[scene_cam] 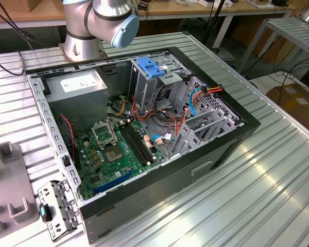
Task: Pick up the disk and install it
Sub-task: 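Pick up the disk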
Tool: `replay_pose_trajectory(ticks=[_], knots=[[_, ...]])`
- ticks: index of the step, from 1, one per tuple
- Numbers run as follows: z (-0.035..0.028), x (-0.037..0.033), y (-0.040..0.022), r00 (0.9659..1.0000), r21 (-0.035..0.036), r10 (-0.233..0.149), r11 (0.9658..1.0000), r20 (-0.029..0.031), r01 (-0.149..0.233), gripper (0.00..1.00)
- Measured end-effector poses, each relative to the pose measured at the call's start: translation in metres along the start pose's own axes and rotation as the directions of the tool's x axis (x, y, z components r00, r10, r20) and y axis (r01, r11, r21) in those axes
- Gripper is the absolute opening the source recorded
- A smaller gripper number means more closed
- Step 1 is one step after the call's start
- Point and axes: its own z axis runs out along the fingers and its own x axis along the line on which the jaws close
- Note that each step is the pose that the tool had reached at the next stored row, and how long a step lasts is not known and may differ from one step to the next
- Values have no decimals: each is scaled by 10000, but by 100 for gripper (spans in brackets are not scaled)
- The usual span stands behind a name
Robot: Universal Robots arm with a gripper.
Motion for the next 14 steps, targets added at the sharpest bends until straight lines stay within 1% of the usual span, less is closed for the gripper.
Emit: replay_pose_trajectory(ticks=[2,4,14], knots=[[0,0,0,9996,12,-277,9996,-12,277,11],[0,0,0,9985,23,-550,9985,-25,550,11],[0,0,0,9984,24,-573,9984,-27,573,11]])
